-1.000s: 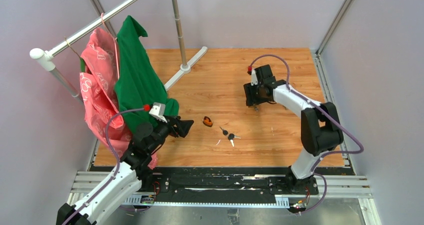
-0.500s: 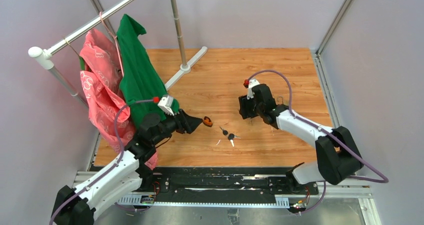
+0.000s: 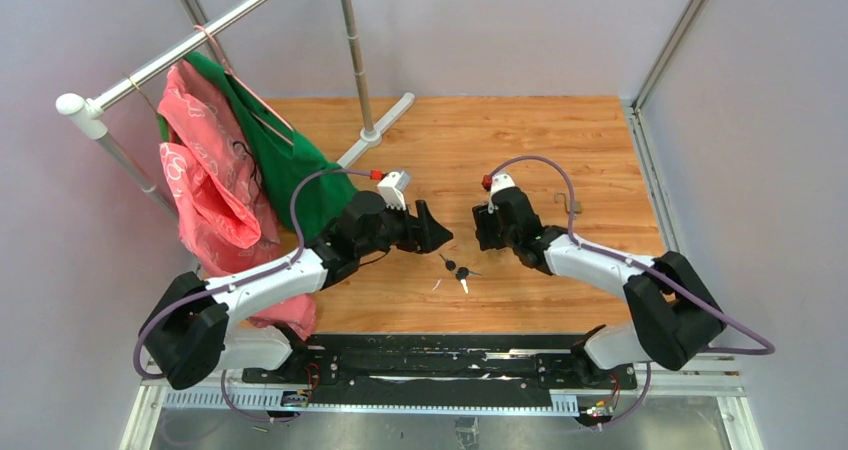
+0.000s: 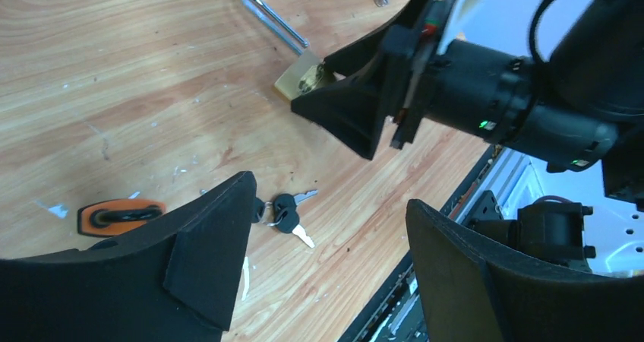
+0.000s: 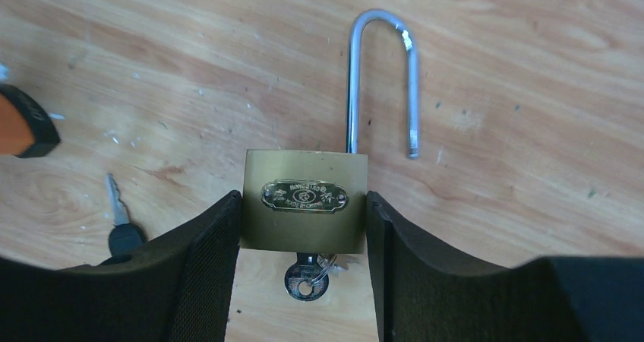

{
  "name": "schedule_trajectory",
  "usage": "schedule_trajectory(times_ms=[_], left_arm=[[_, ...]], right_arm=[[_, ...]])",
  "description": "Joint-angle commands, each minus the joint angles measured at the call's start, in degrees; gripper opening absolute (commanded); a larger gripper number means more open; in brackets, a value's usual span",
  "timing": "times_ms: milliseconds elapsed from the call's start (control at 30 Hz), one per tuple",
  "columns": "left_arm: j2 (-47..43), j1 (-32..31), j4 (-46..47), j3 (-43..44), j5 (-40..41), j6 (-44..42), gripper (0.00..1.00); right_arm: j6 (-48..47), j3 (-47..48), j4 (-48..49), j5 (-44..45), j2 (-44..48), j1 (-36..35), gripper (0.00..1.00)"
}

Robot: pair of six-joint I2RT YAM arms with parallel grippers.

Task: Lock with the key
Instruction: Place the lock at the center of the board, then pick up the lock from the center of the board.

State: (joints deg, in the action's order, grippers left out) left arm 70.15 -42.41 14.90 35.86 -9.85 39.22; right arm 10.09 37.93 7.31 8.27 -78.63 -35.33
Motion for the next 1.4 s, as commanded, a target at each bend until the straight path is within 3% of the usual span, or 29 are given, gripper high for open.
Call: schedule_trajectory(times_ms=[0,200,233,267,333,367,567,700,1033,1167,1200,1300,1367], left_arm=[[0.98,-1.18,-1.83,3.32,3.08,-1.72,0.8],[1.16,-1.18,-3.55,3.28,3.41,-2.51,0.81],[1.2,-1.18,-3.41,3.19,3.35,-2.64,0.8],[0.95,-1.18,-3.35,3.05,3.39,-2.9,0.81],[0.63,-1.18,-3.0,2.6,3.47,-3.33,0.81],[0.3,-1.18,-2.84,2.25,3.59,-3.36,0.81],[-2.98,-1.11,-1.86,-0.73,4.45,-3.01,0.82],[-4.55,-1.09,-1.39,-2.42,5.02,-2.84,0.83],[-6.52,-1.09,-0.72,-3.59,5.24,-3.24,0.83],[-6.66,-1.09,-0.52,-3.77,5.06,-3.34,0.83],[-6.77,-1.09,-0.56,-3.68,5.02,-3.44,0.83],[-7.17,-1.09,-0.57,-3.75,5.15,-3.54,0.83],[-7.26,-1.08,-0.57,-3.78,4.9,-3.52,0.83]], right_arm=[[2.97,3.28,-6.05,0.59,-3.75,0.04,0.0],[5.73,11.74,-20.6,-2.02,-10.54,1.12,0.01],[6.21,12.94,-23.13,-1.92,-11.54,1.18,0.05],[6.31,14.52,-25.6,-2.83,-12.69,1.15,0.28],[6.58,16.64,-28.62,-4.08,-14.55,1.17,0.5],[7.12,18.05,-30.52,-4.49,-15.63,1.15,0.56],[9.96,20.21,-36.58,-4.83,-16.33,1.16,0.7],[10.71,20.95,-35.93,-5.79,-18.14,1.75,0.73],[8.52,18.84,-31.01,-14.23,-20.35,5.73,0.65],[7.16,19.31,-31.39,-13.55,-21.72,5.9,0.61],[6.85,19.22,-31.46,-13.36,-21.95,5.96,0.52],[6.17,18.65,-31.7,-12.46,-21.12,6.14,0.04],[4.99,17.34,-30.08,-11.81,-17.7,6.04,0.0]])
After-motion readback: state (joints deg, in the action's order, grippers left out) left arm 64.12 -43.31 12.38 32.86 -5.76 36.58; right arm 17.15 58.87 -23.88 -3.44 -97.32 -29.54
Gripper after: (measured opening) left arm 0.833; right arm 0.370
